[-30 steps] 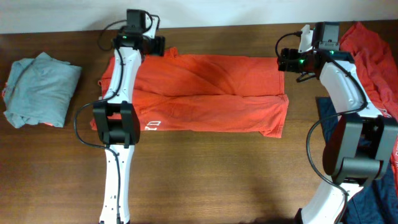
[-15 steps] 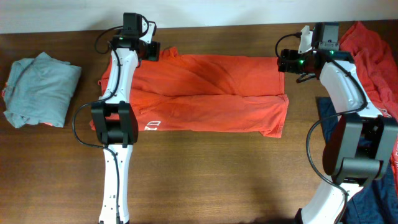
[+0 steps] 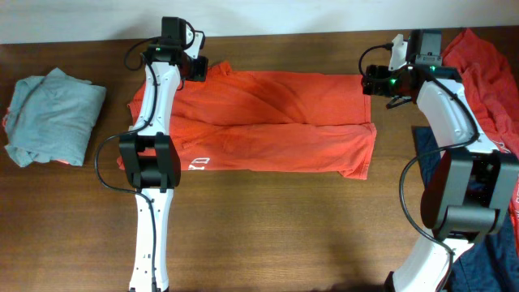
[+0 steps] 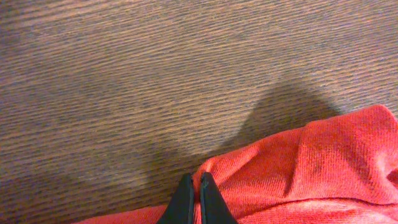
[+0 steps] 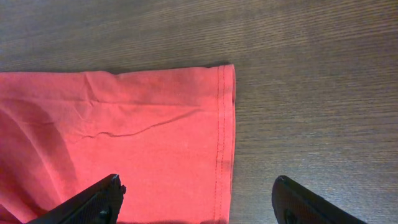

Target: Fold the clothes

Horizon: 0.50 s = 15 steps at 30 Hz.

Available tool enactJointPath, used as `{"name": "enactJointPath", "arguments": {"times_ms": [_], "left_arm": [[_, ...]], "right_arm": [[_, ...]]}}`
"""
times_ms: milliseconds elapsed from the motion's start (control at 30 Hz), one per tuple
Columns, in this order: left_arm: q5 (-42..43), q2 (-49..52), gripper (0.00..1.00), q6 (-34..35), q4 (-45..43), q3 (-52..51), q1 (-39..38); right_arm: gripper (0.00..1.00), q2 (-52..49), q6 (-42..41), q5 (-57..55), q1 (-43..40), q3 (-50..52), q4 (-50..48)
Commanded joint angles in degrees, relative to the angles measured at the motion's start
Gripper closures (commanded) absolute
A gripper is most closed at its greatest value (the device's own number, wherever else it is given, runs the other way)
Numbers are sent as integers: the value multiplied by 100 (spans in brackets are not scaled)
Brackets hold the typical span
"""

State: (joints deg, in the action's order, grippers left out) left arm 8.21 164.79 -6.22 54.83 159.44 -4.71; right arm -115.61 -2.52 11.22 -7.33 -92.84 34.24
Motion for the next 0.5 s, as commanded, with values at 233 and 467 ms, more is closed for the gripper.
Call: {"name": "enactJointPath", "arguments": {"times_ms": [233, 467], "left_arm": [[-199, -61, 100, -7, 885, 1451, -63], [-201, -61, 100, -7, 2691, 1862, -116]], "right_arm": [[19, -4, 63, -70, 57, -103, 4], [19, -4, 63, -70, 57, -103, 4]]}}
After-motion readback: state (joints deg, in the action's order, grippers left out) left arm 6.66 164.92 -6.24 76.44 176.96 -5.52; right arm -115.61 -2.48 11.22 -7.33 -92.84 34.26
